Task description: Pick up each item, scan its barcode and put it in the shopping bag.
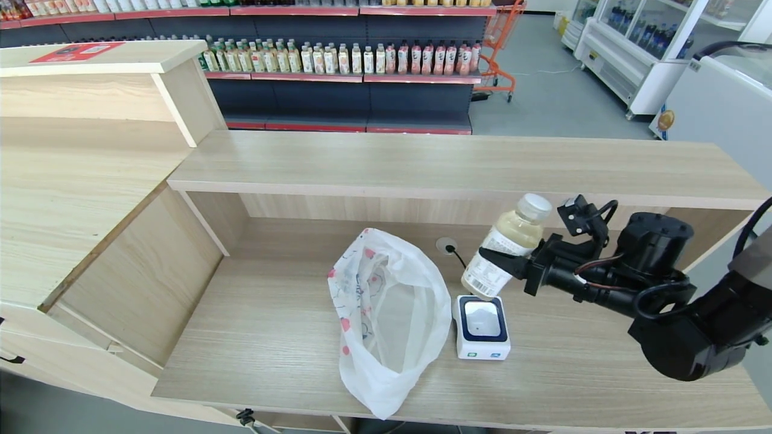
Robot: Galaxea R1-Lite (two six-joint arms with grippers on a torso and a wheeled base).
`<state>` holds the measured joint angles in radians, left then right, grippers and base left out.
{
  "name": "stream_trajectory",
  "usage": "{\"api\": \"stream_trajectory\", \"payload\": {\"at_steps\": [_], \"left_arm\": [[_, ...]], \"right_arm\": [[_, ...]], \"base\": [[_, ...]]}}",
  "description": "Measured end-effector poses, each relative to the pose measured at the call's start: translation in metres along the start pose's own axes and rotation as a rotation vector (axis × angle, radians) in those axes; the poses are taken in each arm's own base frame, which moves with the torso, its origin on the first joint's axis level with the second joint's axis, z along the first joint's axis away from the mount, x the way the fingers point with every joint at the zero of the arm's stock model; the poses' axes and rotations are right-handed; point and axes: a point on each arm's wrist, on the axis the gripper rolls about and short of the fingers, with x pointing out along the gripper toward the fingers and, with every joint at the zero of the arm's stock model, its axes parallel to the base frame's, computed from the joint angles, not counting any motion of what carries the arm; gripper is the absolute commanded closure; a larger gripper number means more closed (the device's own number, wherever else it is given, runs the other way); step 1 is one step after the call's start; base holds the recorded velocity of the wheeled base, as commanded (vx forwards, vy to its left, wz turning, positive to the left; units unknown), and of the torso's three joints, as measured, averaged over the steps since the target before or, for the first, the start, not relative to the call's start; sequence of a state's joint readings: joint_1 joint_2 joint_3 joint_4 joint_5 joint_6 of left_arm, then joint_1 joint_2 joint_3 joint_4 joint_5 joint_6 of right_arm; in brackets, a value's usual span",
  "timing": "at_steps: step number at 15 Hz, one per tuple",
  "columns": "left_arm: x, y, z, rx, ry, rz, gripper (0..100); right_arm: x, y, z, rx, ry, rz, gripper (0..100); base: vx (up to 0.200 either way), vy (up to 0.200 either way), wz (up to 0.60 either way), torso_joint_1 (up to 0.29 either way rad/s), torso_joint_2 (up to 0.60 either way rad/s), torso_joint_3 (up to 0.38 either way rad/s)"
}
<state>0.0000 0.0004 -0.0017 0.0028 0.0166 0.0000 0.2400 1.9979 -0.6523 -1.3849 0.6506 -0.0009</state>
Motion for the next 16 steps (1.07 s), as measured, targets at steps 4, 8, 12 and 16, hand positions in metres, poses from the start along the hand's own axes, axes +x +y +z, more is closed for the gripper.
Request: {"api": "stream_trajectory", "payload": {"at_steps": [4,8,12,16], "left_arm": [[0.000,0.000,0.000,0.000,0.000,0.000,0],[0.000,0.000,0.000,0.000,0.000,0.000,0],[0.000,0.000,0.000,0.000,0.000,0.000,0],[0.000,0.000,0.000,0.000,0.000,-0.001,0]], "right_arm": [[0.023,0.013,-0.015,0.022,0.023,0.065,100],[0.040,0.025,-0.034,0.046,0.058,0.115,100],[0.059,0.025,-0.057,0.029,0.082,0.141,100],[0.080,0.016,-0.084,-0.056,0.094,0.087,100]], "base": [[0.000,0.050,0.00,0.001,0.00,0.001],[0.000,0.150,0.00,-0.003,0.00,0.005],[0.000,0.000,0.00,0.000,0.00,0.000],[0.000,0.000,0.00,0.000,0.00,0.000]]}}
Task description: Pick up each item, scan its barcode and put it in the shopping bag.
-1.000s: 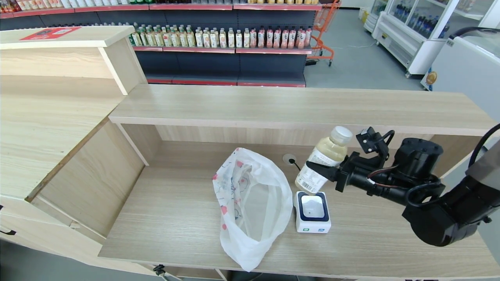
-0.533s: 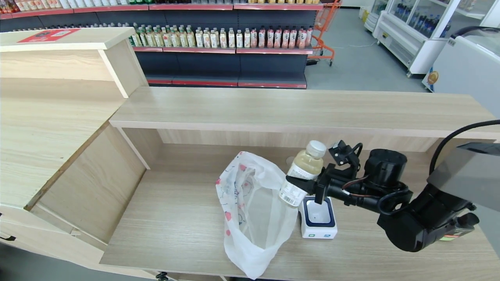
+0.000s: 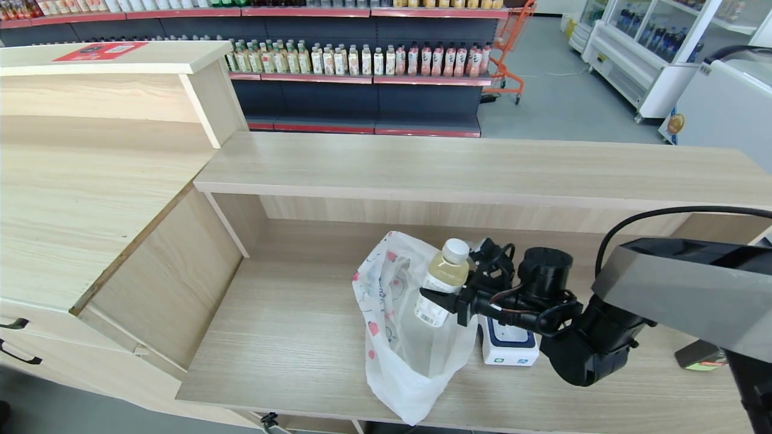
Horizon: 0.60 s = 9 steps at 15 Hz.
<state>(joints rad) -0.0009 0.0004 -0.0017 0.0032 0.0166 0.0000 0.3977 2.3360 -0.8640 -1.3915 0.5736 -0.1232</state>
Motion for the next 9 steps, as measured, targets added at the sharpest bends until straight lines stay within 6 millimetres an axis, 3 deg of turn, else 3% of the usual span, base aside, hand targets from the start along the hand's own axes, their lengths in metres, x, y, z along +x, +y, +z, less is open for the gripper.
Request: {"api": "stream_trajectory", "payload": {"at_steps": [3,9], "left_arm": [[0.000,0.000,0.000,0.000,0.000,0.001,0],[0.000,0.000,0.000,0.000,0.000,0.001,0]], "right_arm": [[0.018,-0.013,-0.016,-0.056,-0.006,-0.103,100],[0.059,-0.015,-0.035,-0.107,-0.054,-0.068,100]], "base": [[0.000,0.000,0.00,0.000,0.00,0.000],[0.000,0.000,0.00,0.000,0.00,0.000]]}}
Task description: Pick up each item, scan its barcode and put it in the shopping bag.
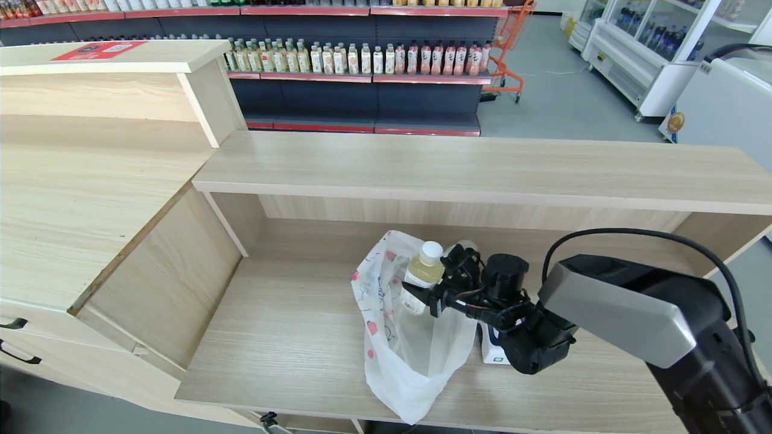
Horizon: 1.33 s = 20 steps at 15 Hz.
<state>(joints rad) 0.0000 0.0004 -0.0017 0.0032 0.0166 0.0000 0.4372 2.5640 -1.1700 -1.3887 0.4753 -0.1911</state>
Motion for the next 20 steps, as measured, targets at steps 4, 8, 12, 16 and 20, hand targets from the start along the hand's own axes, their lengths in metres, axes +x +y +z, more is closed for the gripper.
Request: {"api": "stream_trajectory", "payload": {"at_steps": [4,8,12,16,20], "left_arm": [[0.000,0.000,0.000,0.000,0.000,0.000,0],[0.000,0.000,0.000,0.000,0.000,0.000,0],[0.000,0.000,0.000,0.000,0.000,0.000,0],[0.000,0.000,0.000,0.000,0.000,0.000,0],[0.000,0.000,0.000,0.000,0.000,0.000,0]], "right_arm": [[0.019,0.002,-0.016,-0.029,-0.015,0.012,100],[0.027,0.006,-0.030,-0.071,-0.011,0.018,100],[0.022,0.003,-0.039,-0.074,0.010,0.012,0],[0.016,-0.003,-0.011,-0.014,-0.017,0.000,0],[-0.011,-0.016,0.053,0.065,-0.057,-0.033,0]], "base": [[0.000,0.000,0.00,0.000,0.00,0.000],[0.000,0.000,0.00,0.000,0.00,0.000],[0.000,0.000,0.00,0.000,0.00,0.000],[0.000,0.000,0.00,0.000,0.00,0.000],[0.000,0.000,0.00,0.000,0.00,0.000]]}}
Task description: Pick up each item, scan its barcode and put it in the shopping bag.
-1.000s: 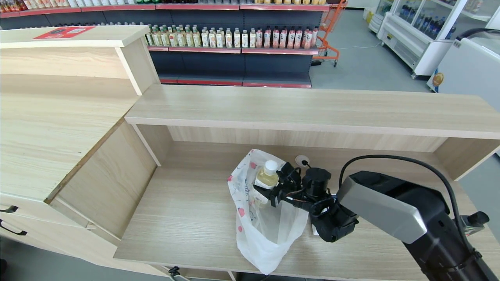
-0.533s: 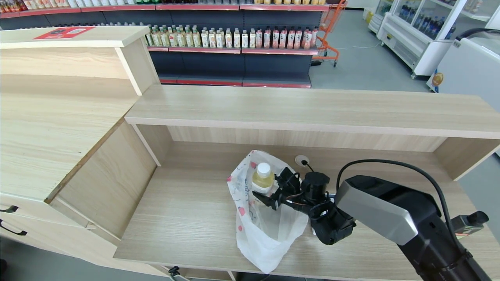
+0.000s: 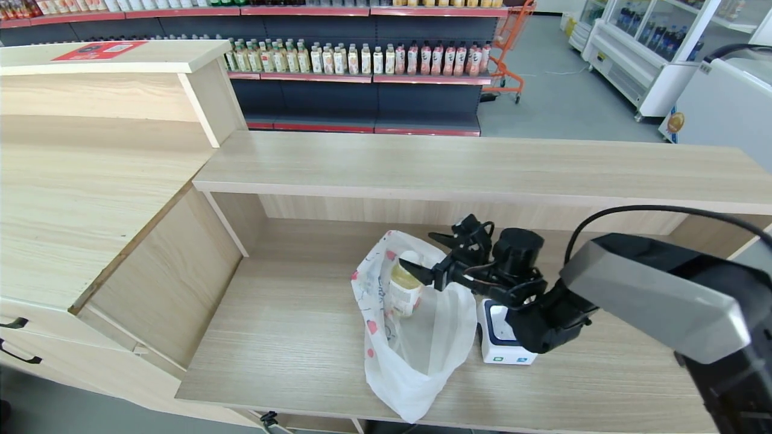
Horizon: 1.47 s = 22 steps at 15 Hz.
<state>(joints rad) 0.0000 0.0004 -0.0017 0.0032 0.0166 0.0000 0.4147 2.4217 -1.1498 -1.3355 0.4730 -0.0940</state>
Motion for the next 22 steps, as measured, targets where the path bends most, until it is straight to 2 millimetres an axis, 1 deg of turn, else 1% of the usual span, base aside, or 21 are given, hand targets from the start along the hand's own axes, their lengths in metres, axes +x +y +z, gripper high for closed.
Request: {"api": "stream_trajectory", "payload": {"at_steps": [2,5,7,9,11,12,13,15,18,20,22], "left_arm": [[0.000,0.000,0.000,0.000,0.000,0.000,0],[0.000,0.000,0.000,0.000,0.000,0.000,0],[0.000,0.000,0.000,0.000,0.000,0.000,0],[0.000,0.000,0.000,0.000,0.000,0.000,0],[0.000,0.000,0.000,0.000,0.000,0.000,0],[0.000,0.000,0.000,0.000,0.000,0.000,0],[0.000,0.000,0.000,0.000,0.000,0.000,0],[0.000,0.000,0.000,0.000,0.000,0.000,0],[0.000,0.000,0.000,-0.002,0.000,0.000,0],[0.000,0.000,0.000,0.000,0.000,0.000,0],[0.000,0.000,0.000,0.001,0.000,0.000,0]], "right_arm": [[-0.036,-0.010,0.023,0.029,0.045,-0.051,0],[-0.105,-0.029,0.063,0.093,0.163,-0.181,0],[-0.156,-0.032,0.084,0.197,0.330,-0.308,0],[-0.216,-0.023,0.104,0.322,0.518,-0.467,0],[-0.272,-0.011,0.118,0.368,0.601,-0.648,0],[-0.294,-0.001,0.122,0.373,0.627,-0.714,0],[-0.309,0.009,0.125,0.374,0.641,-0.757,0],[-0.326,0.025,0.128,0.382,0.652,-0.803,0],[-0.344,0.058,0.139,0.402,0.668,-0.827,0],[-0.354,0.080,0.145,0.410,0.673,-0.835,0],[-0.360,0.095,0.149,0.394,0.670,-0.865,0]], "base": [[0.000,0.000,0.00,0.000,0.00,0.000],[0.000,0.000,0.00,0.000,0.00,0.000],[0.000,0.000,0.00,0.000,0.00,0.000],[0.000,0.000,0.00,0.000,0.00,0.000],[0.000,0.000,0.00,0.000,0.00,0.000],[0.000,0.000,0.00,0.000,0.00,0.000],[0.000,0.000,0.00,0.000,0.00,0.000],[0.000,0.000,0.00,0.000,0.00,0.000],[0.000,0.000,0.00,0.000,0.00,0.000],[0.000,-0.200,0.00,0.000,0.00,0.007],[0.000,-0.200,0.00,0.000,-0.01,0.002]]}}
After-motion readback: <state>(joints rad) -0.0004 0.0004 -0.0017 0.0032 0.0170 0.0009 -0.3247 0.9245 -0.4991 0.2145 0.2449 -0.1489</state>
